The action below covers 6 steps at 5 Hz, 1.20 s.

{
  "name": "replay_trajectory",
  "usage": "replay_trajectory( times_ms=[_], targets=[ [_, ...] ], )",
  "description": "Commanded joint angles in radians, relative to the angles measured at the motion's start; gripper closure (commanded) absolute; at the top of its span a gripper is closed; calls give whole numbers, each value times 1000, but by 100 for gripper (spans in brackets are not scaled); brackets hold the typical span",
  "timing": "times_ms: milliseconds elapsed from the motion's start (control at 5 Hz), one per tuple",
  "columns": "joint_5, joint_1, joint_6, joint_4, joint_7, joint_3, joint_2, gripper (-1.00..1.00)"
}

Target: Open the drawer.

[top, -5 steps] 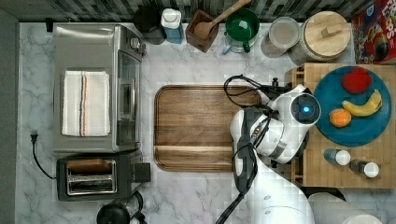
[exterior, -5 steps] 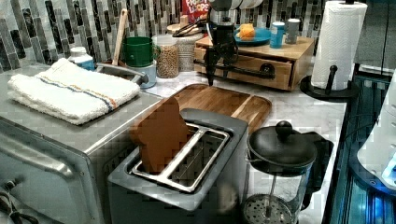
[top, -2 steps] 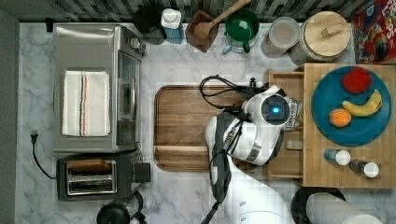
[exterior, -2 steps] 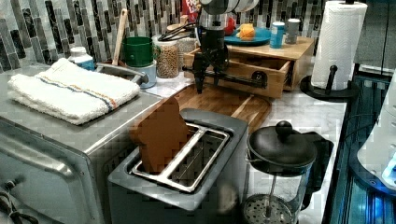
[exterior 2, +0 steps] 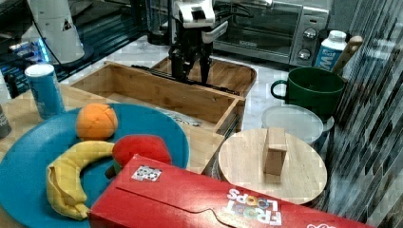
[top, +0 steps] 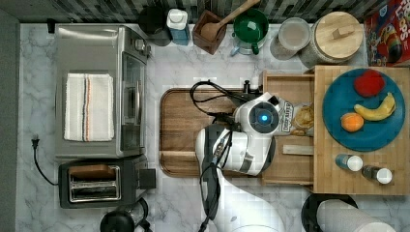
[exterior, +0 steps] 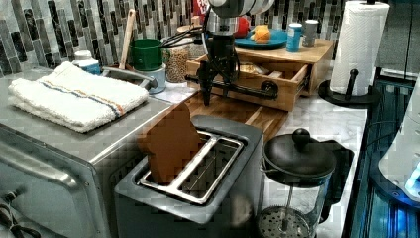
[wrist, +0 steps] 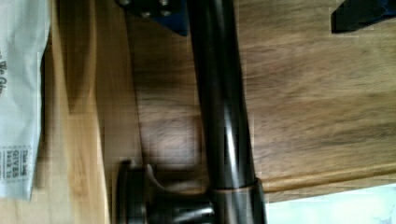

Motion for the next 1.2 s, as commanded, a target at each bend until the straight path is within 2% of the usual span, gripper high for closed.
replay_trajectory(
  times_ms=[200,400,600,800,1200],
  targets=[
    [33,144,36,-29,206,93,-44,-100],
    [35,176,37,-17,264,91,-43,-100],
    [49,169,31,3,275,108,-31,-100],
    [106,136,-12,28,221,134,-31,-100],
    [93,105,-10,28,230,165,-30,-100]
  ],
)
